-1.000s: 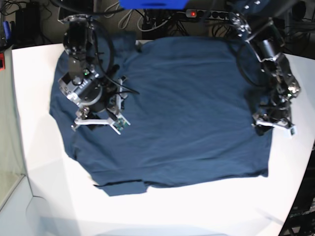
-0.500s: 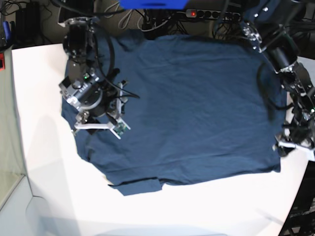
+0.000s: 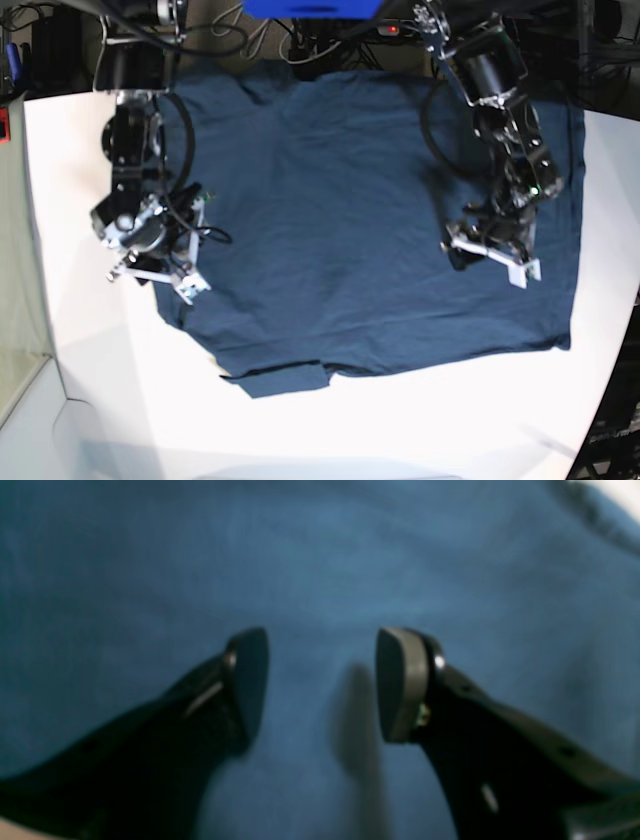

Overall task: Layout the t-shirt on the table in an organized manner, then fold the t-shirt properly
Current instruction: 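Pull the grasped shirt folds outward with both grippers to smooth it, then move the right gripper to the shirt hem and grasp it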

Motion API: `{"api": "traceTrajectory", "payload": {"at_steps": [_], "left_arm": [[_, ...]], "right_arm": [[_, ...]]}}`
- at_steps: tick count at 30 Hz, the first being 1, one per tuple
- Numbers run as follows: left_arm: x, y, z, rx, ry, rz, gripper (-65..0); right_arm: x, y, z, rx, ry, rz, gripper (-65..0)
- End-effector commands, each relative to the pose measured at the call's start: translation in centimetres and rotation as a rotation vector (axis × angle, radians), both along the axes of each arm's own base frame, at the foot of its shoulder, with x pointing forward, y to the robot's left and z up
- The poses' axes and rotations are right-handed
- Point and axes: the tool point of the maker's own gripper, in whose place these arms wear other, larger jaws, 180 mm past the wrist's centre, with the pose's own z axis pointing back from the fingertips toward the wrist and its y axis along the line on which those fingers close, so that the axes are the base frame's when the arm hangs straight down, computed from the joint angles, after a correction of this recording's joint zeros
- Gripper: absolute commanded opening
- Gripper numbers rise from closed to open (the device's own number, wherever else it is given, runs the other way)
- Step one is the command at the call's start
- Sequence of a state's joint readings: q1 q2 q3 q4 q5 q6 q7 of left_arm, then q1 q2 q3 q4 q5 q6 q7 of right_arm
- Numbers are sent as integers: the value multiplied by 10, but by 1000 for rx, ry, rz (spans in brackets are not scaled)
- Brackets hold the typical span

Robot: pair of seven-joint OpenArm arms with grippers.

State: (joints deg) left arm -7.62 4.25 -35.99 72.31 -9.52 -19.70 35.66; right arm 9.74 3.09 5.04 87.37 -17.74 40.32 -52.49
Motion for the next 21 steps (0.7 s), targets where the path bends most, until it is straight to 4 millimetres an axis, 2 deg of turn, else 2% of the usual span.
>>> {"api": "traceTrajectory", "payload": {"at_steps": [1, 5, 7, 11, 12, 14, 17, 19, 21], "left_arm": [[-1, 13, -1, 33, 24, 9, -309], [-12, 38, -13, 69, 65, 21, -309], [-14, 52, -14, 87, 76, 29, -309], [-12, 74, -14, 123, 92, 31, -309], [-7, 81, -9, 135, 86, 34, -309], [-2, 94, -5, 151, 88, 41, -309], [7, 103, 0, 156, 83, 47, -309], [10, 107, 1, 156, 84, 50, -309], [17, 108, 5, 155, 76, 47, -309]], "right_arm": [[12, -1, 9, 16, -38, -7, -293], [5, -1, -11, 30, 28, -17, -293], [-10, 3, -25, 39, 66, -14, -293], [-34, 28, -38, 95, 85, 1, -293], [-41, 32, -39, 105, 81, 4, -293], [-60, 54, -40, 122, 82, 52, -293], [-83, 84, -37, 125, 81, 152, -293], [-100, 103, -28, 121, 65, 227, -293], [-105, 117, -13, 101, 29, 306, -293]]}}
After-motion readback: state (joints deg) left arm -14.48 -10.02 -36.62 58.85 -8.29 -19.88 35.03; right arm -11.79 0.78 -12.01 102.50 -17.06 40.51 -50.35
